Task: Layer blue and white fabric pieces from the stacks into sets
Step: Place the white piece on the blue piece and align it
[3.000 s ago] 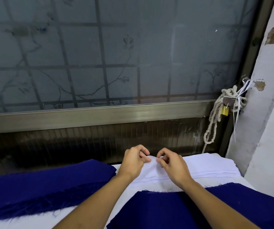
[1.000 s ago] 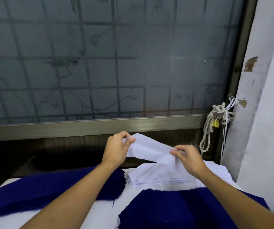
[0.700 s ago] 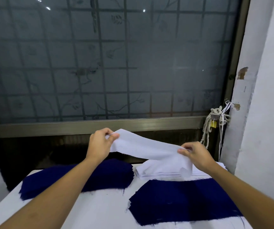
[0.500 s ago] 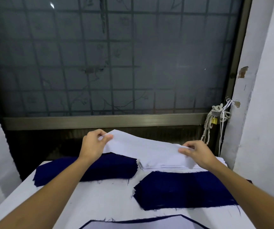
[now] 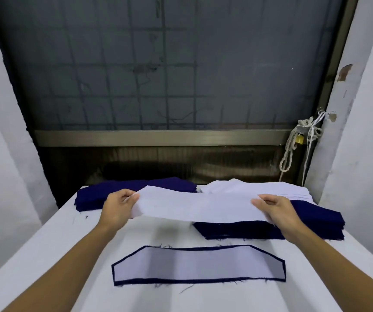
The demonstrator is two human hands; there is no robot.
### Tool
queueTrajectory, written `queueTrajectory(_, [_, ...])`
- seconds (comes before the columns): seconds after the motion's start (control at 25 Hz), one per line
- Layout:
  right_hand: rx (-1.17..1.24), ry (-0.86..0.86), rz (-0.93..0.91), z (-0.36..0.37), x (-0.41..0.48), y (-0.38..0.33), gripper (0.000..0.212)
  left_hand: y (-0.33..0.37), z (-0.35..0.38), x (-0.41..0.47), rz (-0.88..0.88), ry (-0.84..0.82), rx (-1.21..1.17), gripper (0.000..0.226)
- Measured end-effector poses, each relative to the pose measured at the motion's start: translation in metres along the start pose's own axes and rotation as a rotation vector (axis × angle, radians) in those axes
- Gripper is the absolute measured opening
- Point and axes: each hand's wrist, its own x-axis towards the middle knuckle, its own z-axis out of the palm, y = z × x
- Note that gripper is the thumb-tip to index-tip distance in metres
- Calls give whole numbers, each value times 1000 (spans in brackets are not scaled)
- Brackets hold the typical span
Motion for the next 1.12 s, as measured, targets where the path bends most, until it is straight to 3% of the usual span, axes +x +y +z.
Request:
queueTrajectory(0.2, [-25, 13, 59, 2, -39, 35, 10, -43, 0, -45, -84, -26, -53, 12])
queueTrajectory(0.4, [-83, 60, 36, 4, -64, 73, 8, -74, 8, -79, -23, -92, 112, 11])
queueTrajectory(0.68, [-492, 136, -56, 8, -78, 88, 18, -92, 13, -100, -16, 5, 144, 15])
queueTrajectory(1.12, [-783, 175, -114, 13, -80, 91, 22, -91, 16, -101, -18, 5, 235, 19])
